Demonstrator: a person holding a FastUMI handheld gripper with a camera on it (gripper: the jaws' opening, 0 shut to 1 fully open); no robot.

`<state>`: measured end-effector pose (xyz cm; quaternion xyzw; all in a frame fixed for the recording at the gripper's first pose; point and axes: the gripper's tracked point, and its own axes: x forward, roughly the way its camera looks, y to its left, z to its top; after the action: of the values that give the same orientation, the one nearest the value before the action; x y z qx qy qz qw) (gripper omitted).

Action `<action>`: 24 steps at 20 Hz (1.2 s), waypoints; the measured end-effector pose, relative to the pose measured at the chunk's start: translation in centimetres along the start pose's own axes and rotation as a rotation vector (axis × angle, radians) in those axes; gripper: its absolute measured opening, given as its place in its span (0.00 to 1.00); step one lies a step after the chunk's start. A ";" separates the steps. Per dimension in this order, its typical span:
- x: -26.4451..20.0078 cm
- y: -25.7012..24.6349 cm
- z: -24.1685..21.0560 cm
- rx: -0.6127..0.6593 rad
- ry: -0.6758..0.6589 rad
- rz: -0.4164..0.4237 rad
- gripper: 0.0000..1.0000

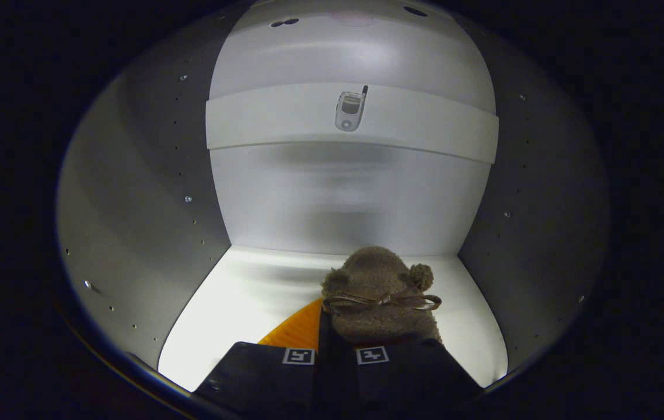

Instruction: Open the shoe cabinet door, grab the shoes and put them into the shoe cabinet, then close the shoe cabinet door.

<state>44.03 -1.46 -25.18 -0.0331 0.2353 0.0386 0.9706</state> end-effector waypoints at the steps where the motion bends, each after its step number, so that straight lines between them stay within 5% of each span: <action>1: 0.2 0.2 -0.3 -0.003 0.014 0.000 0.14; 5: -0.4 1.2 -0.5 0.015 0.013 0.017 0.44; 10: -2.1 2.5 -0.2 0.035 -0.028 0.022 0.94; 24: -10.6 1.6 0.2 0.073 -0.083 -0.048 0.98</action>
<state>34.54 -0.45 -20.17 -0.0015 0.1951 0.0078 0.9807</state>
